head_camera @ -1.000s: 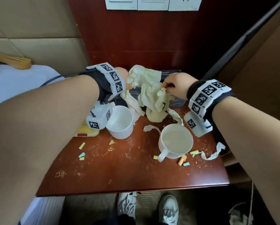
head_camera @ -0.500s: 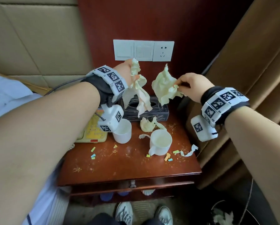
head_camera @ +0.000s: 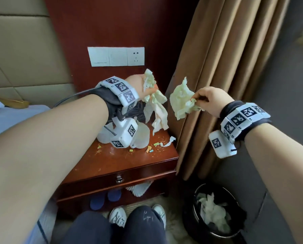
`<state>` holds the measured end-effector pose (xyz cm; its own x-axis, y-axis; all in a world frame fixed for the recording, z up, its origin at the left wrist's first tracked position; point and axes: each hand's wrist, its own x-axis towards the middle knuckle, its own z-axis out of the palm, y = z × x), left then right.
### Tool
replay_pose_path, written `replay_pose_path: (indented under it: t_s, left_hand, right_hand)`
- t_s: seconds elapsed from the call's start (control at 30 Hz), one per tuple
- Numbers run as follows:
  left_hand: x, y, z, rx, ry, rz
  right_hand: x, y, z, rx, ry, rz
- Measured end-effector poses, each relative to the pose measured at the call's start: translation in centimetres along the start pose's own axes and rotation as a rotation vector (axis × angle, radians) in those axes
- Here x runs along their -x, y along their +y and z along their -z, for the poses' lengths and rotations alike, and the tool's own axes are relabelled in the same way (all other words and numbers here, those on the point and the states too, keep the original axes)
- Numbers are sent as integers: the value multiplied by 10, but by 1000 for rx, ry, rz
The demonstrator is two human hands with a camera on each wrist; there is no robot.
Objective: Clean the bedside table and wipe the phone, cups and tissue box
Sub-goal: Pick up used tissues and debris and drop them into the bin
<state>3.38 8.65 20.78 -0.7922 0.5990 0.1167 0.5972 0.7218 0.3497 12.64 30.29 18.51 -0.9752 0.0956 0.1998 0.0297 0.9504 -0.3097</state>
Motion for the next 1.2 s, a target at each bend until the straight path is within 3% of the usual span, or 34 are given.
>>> replay_pose_path:
  t_s: [0.27, 0.47, 0.97, 1.2]
  left_hand:
    - [6, 83, -74, 89, -148, -192]
    - [4, 130, -148, 93, -355, -307]
    - [12, 192, -349, 252, -891, -264]
    - [0, 193, -399, 164, -890, -248]
  right_hand:
    - [82, 71, -8, -4, -48, -145]
    - [140, 134, -35, -16, -134, -298]
    - [248, 246, -139, -122, -467, -666]
    - [262, 272, -172, -159, -505, -778]
